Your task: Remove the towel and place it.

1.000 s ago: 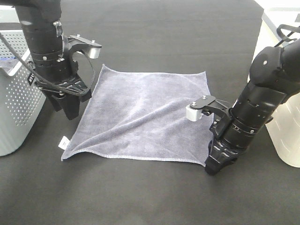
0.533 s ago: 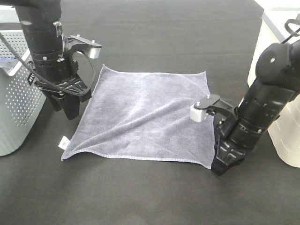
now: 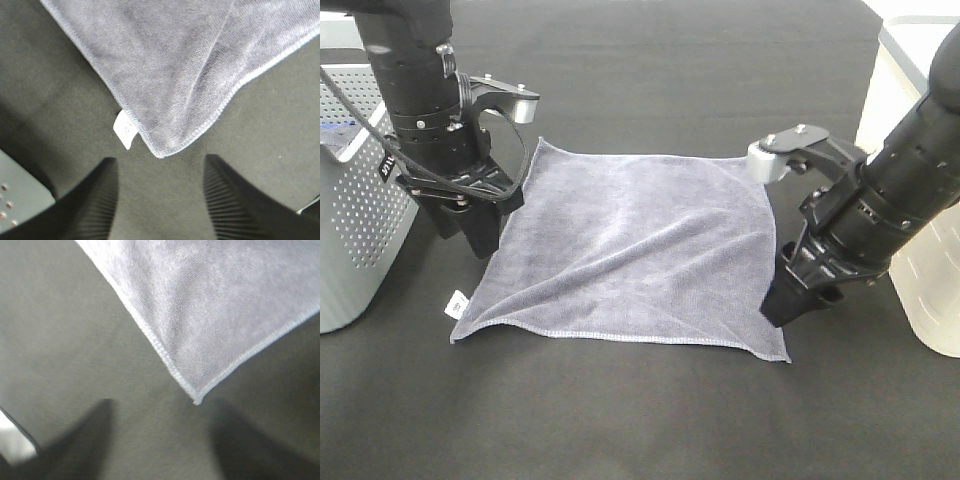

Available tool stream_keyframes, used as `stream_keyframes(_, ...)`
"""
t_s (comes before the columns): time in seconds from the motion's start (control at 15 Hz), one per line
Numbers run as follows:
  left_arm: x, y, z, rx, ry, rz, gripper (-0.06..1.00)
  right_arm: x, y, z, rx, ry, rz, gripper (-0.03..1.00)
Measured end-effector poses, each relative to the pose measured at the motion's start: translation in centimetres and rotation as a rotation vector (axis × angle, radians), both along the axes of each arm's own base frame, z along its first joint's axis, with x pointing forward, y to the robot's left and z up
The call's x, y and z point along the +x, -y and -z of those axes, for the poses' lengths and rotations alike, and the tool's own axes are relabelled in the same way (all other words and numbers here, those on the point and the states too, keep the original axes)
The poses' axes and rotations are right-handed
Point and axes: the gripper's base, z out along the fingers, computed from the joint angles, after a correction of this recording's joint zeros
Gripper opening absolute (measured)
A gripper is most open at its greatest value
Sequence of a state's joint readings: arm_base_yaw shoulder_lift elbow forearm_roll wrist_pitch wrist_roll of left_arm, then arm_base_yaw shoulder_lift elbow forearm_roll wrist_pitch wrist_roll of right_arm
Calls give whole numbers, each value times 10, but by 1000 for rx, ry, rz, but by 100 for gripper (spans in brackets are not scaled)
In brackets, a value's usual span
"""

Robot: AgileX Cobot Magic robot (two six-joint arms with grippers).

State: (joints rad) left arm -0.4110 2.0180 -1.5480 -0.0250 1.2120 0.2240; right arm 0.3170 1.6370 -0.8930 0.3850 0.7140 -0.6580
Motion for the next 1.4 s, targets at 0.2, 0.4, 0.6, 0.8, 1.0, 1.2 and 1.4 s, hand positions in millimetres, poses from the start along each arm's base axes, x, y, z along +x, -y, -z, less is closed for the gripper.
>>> stream_keyframes(0.2,0,0,-2,-5,1,-45,60,3,-4,-25,24,-64,76,75)
stream_keyframes(0.4,-3,0,-15,-24,29,-59,61,13,-9,-53,46,-83,102,76)
stream_keyframes(0.6,-13,-7,-56,-52,134,-94,61,30,-17,-106,91,-52,169,76)
stream_keyframes(0.8,-22,-26,-96,-9,270,-139,61,44,-12,-157,93,43,284,76)
stream_keyframes(1.0,-25,-92,-136,-4,387,-321,61,61,52,-194,95,144,527,76)
stream_keyframes(1.2,-38,-155,-166,-10,469,-543,61,39,95,-221,4,270,650,76)
stream_keyframes(1.4,-64,-186,-189,-52,531,-668,61,-12,105,-225,-81,318,695,76)
